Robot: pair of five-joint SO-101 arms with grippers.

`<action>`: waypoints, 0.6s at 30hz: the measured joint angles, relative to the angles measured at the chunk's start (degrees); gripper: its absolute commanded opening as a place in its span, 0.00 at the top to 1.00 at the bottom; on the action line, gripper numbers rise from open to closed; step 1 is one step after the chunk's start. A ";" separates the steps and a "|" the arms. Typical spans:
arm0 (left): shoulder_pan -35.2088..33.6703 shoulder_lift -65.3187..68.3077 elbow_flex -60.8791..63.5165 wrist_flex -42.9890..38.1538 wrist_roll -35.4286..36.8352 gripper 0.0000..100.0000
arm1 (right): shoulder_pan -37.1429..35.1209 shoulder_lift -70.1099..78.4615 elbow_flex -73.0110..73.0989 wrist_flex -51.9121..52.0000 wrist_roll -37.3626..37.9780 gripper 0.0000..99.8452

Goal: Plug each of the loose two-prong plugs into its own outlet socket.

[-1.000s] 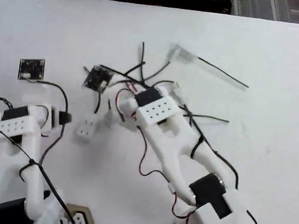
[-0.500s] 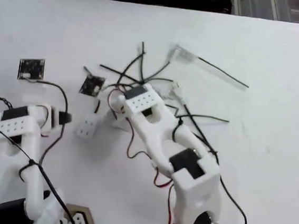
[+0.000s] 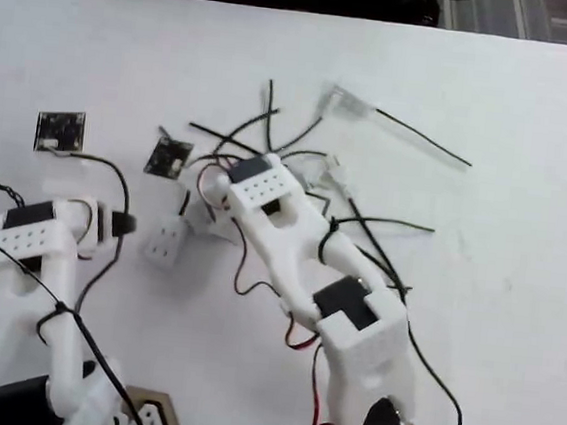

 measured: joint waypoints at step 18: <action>0.00 0.00 0.97 -1.14 0.00 0.68 | -0.53 -7.65 0.00 5.27 0.00 0.65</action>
